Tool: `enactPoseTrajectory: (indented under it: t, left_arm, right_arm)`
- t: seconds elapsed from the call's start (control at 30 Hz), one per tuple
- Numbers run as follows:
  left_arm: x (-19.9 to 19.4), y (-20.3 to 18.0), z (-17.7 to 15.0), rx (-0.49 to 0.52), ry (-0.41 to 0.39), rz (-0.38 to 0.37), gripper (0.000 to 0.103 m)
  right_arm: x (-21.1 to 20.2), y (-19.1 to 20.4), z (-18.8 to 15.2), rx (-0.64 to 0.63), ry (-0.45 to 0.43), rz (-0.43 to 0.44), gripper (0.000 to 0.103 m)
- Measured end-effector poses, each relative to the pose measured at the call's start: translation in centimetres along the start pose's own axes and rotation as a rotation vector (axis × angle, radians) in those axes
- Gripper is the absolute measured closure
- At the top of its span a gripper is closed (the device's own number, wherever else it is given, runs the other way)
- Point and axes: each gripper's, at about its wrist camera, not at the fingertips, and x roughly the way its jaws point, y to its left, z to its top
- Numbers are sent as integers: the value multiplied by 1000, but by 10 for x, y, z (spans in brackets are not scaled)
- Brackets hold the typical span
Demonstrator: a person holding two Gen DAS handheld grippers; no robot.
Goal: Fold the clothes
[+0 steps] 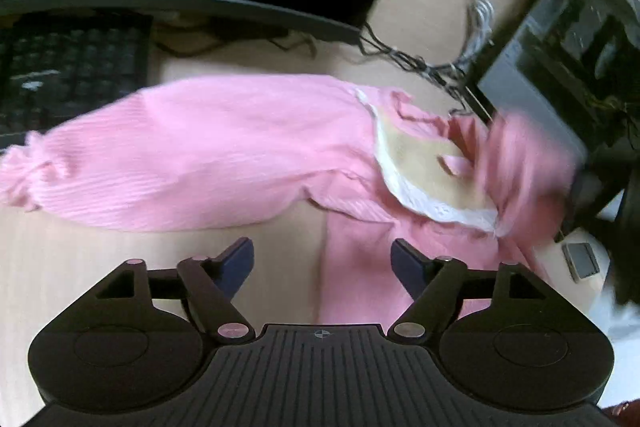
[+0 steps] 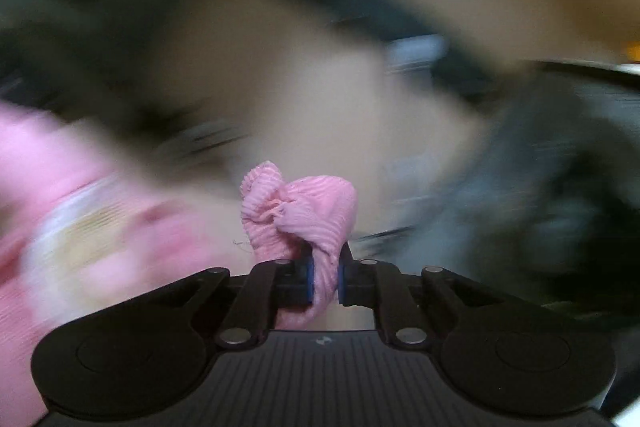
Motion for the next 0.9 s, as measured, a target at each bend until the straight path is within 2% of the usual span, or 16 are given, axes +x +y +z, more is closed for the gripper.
enactPoseTrajectory:
  t: [0.13,0.2,0.27,0.3,0.37,0.43,0.57,0.63,0.67,0.7,0.73,0.77,0.8,0.9]
  left_arm:
    - [13,-9,1,1,15,-14,12]
    - [20,-14,2,1,23,-21,12]
    - [26,-18,2,2,30,-28,12]
    - [29,-21,3,2,34,-32,12]
    - [35,-25,2,10,39,-26,12]
    - [37,-29,-2,33,36,10,13]
    - [41,-36,-9,81,31,81,18]
    - [43,-40,-13,105,28,116,25]
    - [44,-42,-15,117,27,134,36]
    - [45,-44,-17,129,26,151,53]
    - [46,-46,-19,140,25,169,63]
    - [47,-47,-20,152,23,187,79]
    - [48,-49,-22,164,22,205,81]
    - [39,-40,-26,147,24,240,82]
  right_arm:
    - [-1,-35,3,63,-10,-121,92]
    - [-1,-53,5,94,-15,-181,77]
    - [-2,-71,7,126,-20,-241,38]
    - [-1,-75,6,143,-17,-252,33]
    - [4,-60,-6,187,13,-178,20]
    - [9,-45,-18,230,43,-104,15]
    - [20,-15,-42,315,103,44,14]
    - [26,0,-54,358,132,119,14]
    - [29,7,-60,379,147,156,14]
    - [31,15,-65,400,162,193,14]
    - [34,22,-71,421,177,231,14]
    - [37,29,-77,442,192,268,12]
    - [39,37,-81,444,201,296,12]
    - [33,62,-69,346,178,340,11]
